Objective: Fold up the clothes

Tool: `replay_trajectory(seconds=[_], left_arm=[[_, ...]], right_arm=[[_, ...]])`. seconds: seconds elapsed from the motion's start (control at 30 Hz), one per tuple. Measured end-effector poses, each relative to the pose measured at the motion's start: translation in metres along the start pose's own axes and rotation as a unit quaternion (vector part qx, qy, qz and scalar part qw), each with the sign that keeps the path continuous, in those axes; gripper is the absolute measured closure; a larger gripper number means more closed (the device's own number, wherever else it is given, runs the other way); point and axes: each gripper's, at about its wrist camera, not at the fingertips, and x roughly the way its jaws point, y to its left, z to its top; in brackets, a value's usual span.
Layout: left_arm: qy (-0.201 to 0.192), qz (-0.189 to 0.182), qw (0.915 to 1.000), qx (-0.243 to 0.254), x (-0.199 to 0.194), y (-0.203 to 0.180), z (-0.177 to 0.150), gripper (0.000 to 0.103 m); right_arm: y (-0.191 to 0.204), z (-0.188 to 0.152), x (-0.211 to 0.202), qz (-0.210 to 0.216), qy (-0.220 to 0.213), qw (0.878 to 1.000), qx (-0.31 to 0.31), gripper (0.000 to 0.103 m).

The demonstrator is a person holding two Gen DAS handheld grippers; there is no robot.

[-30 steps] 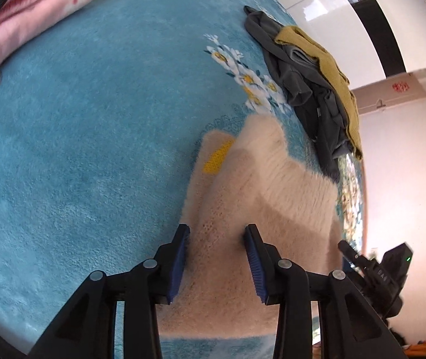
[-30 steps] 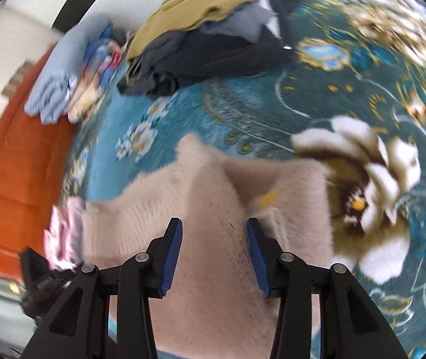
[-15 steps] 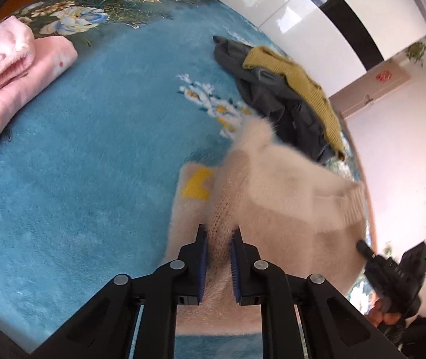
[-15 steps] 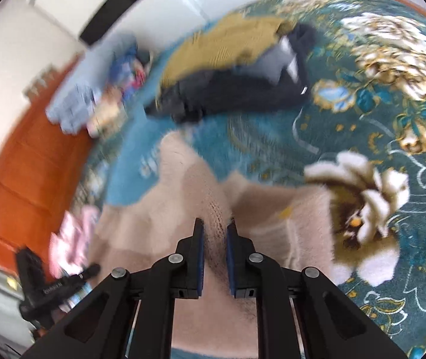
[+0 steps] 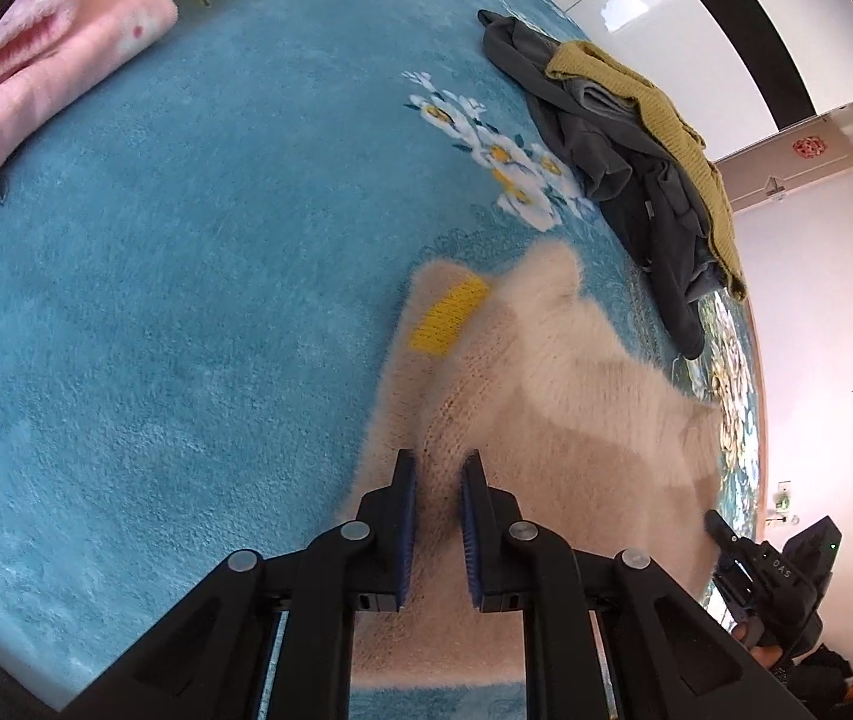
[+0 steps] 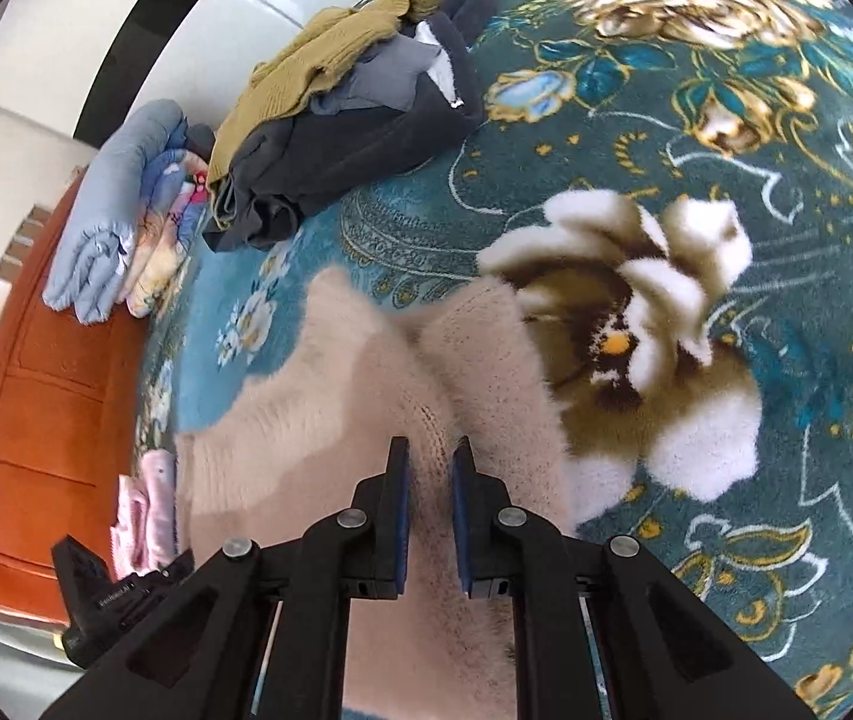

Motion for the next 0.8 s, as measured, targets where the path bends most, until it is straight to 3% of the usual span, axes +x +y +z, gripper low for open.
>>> replay_trajectory(seconds=[0.13, 0.23, 0.37, 0.53, 0.7, 0.8], left_arm=[[-0.005, -0.017, 0.9996, -0.020, -0.010, 0.007, -0.001, 0.085], [-0.032, 0.010, 0.9993, -0.014, -0.025, 0.007, 0.001, 0.088], [-0.053, 0.005, 0.9980, 0.035, -0.035, -0.019, 0.000, 0.088], [-0.025, 0.004, 0.9937, 0.109, -0.009, -0.062, -0.017, 0.088], [0.003, 0.017, 0.9932, 0.115, 0.008, -0.064, -0.028, 0.088], [0.012, 0.039, 0.9924, 0.116, 0.013, -0.058, -0.032, 0.088]], right_arm=[[0.007, 0.005, -0.007, -0.005, 0.000, 1.000, -0.016, 0.087], [0.011, 0.009, -0.018, -0.032, -0.016, 0.998, -0.042, 0.087], [0.031, 0.010, -0.032, -0.060, -0.038, 0.993, -0.093, 0.087], [0.082, -0.008, -0.004, -0.055, -0.005, 0.982, -0.179, 0.087], [0.104, -0.024, 0.024, -0.054, 0.029, 0.975, -0.213, 0.086], [0.104, -0.029, 0.025, -0.046, 0.019, 0.977, -0.209, 0.086]])
